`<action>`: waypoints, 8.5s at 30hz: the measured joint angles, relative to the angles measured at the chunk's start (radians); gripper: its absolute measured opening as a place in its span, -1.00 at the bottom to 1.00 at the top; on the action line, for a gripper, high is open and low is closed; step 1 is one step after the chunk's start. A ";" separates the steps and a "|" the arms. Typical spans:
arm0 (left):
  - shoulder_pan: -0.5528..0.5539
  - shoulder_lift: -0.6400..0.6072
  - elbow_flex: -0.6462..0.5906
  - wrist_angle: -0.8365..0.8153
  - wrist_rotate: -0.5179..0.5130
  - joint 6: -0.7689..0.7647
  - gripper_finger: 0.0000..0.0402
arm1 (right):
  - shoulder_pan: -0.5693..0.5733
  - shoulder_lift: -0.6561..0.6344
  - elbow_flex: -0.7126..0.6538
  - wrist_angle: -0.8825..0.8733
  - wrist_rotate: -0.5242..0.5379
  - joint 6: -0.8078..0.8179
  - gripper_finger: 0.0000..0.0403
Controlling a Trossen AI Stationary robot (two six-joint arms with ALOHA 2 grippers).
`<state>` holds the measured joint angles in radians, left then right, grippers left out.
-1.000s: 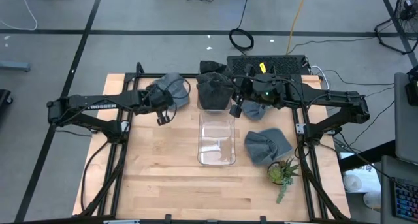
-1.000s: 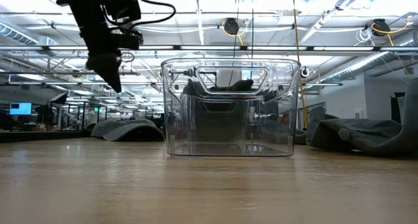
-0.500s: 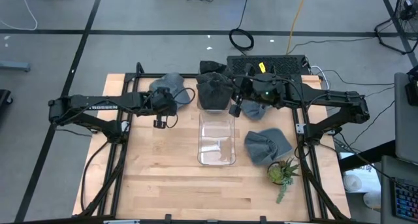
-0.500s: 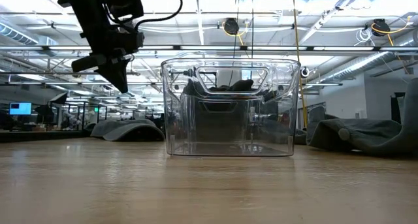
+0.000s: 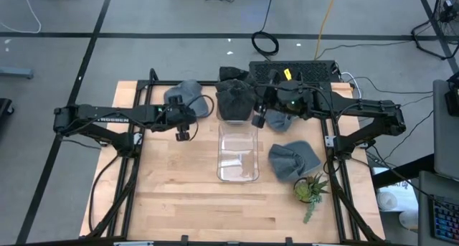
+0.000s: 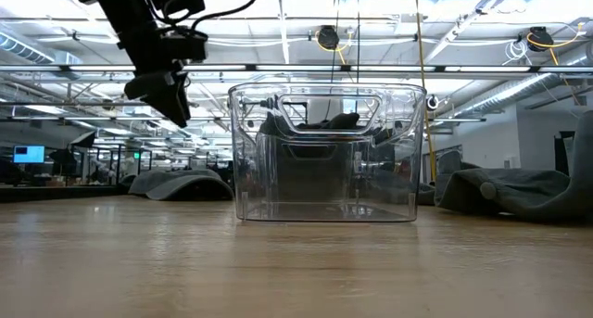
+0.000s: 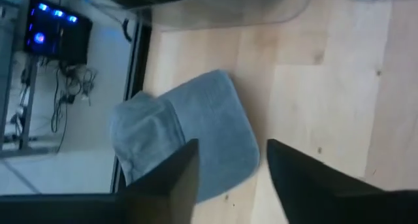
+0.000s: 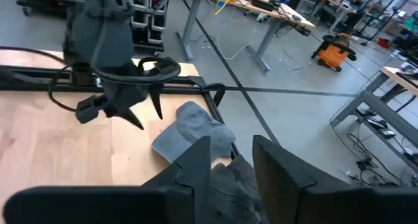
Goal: Pick & Place hat
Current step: Put the top left blue cap into the bottom transparent bin
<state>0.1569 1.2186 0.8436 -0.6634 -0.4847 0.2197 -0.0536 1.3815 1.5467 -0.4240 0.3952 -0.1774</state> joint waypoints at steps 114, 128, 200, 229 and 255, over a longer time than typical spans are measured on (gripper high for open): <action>-0.200 0.188 0.434 -0.601 -0.529 -0.375 -0.96 | 0.009 -0.074 -0.197 0.146 -0.182 0.203 -0.38; -0.328 -0.044 0.549 -0.600 -0.532 0.267 -0.96 | 0.010 -0.132 -0.196 0.165 -0.240 0.497 0.23; -0.517 -0.080 0.561 0.146 -0.245 1.361 -0.96 | -0.202 -0.082 -0.197 0.308 -0.714 1.264 -0.52; -0.495 -0.103 0.560 -0.112 -0.190 0.079 -0.44 | -0.350 -0.157 0.041 0.314 -1.049 0.885 -0.96; -0.200 -0.103 0.560 -0.145 -0.071 -0.728 -0.44 | -0.307 0.096 0.354 -0.103 -1.099 0.101 -0.96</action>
<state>-0.0431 1.1160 1.4040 -0.8085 -0.5561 -0.5086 -0.3604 1.4780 1.9011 -0.5266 -0.7035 -0.0760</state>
